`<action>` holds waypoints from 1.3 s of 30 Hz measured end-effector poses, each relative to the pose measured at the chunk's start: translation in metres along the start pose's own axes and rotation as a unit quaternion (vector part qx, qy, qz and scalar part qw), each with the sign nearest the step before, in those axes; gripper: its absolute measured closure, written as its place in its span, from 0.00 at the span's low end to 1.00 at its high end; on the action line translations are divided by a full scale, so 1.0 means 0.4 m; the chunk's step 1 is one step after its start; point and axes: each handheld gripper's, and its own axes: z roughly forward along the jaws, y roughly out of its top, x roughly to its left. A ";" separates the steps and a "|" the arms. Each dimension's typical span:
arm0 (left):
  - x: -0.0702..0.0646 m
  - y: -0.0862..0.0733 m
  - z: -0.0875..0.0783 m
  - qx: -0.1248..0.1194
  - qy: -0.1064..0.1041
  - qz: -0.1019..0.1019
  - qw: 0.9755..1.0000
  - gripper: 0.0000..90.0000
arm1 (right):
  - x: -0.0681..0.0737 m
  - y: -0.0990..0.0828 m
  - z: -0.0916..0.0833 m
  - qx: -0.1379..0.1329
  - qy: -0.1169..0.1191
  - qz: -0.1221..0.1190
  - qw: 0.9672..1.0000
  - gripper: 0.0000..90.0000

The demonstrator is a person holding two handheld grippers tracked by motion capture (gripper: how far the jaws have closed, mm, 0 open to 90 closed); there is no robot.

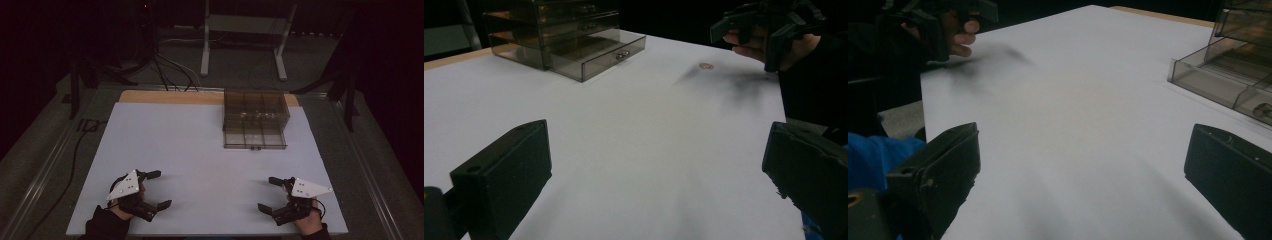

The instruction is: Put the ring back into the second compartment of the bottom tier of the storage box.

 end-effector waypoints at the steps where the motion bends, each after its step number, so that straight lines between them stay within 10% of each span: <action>1: 0.000 0.001 -0.001 -0.001 0.004 0.002 1.000 0.01 | -0.004 -0.001 0.000 -0.002 0.003 0.005 1.000 0.02; 15: 0.000 -0.002 -0.016 -0.007 0.018 -0.010 1.000 0.01 | -0.031 -0.004 0.008 -0.002 -0.003 0.028 1.000 0.02; 27: 0.001 -0.005 -0.022 -0.006 0.017 -0.009 1.000 0.01 | -0.006 0.017 0.018 0.056 0.013 0.025 0.998 0.02; 39: -0.001 -0.004 -0.023 -0.009 0.017 -0.007 1.000 0.01 | 0.027 0.075 0.000 0.024 0.024 -0.005 0.999 0.02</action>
